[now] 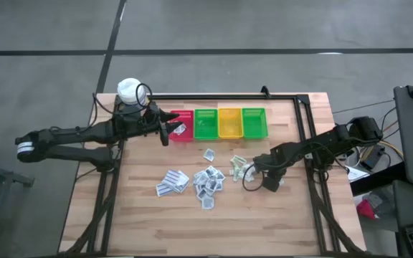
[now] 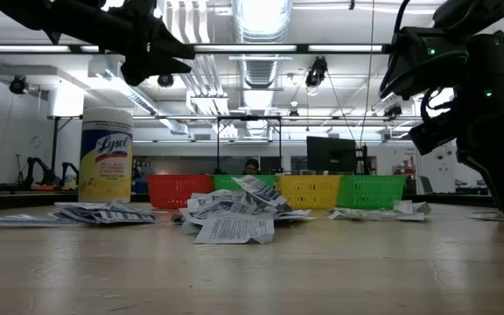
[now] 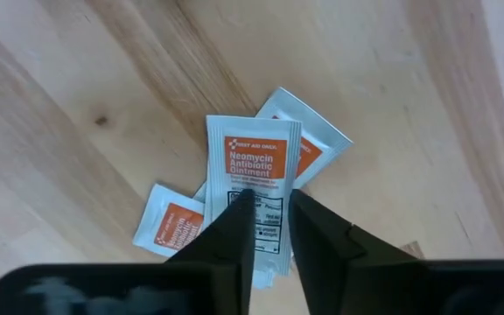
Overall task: Pick & Place First Aid Supplies
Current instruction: Put the ointment pack into the red bin
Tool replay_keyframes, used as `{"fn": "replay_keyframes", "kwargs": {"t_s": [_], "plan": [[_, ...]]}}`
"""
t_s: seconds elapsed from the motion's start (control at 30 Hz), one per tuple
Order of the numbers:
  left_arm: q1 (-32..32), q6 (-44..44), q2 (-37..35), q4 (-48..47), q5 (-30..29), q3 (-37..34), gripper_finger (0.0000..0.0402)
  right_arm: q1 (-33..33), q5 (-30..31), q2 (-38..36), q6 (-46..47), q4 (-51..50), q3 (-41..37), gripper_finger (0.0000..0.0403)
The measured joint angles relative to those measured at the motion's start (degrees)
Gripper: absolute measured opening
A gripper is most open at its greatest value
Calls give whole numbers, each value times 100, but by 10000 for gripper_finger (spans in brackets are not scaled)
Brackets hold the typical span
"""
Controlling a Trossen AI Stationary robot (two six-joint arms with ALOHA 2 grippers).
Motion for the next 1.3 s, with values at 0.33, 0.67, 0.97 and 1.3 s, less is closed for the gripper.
{"fn": "replay_keyframes", "kwargs": {"t_s": [0.33, 0.67, 0.97, 1.3], "plan": [[0, -4, 2, 6, -2, 0, 176, 1, -28, -42, 8, -47, -7, 9], [0, -7, 2, 38, 0, 0, 176, 0, -95, -595, 17, -868, 254, 8], [0, -22, 2, 46, 93, 2, 177, -2, -100, -2084, -32, -635, 494, 8], [0, -13, 2, 53, 153, 2, 177, -61, -186, -3564, -550, 3119, 21, 8]]}}
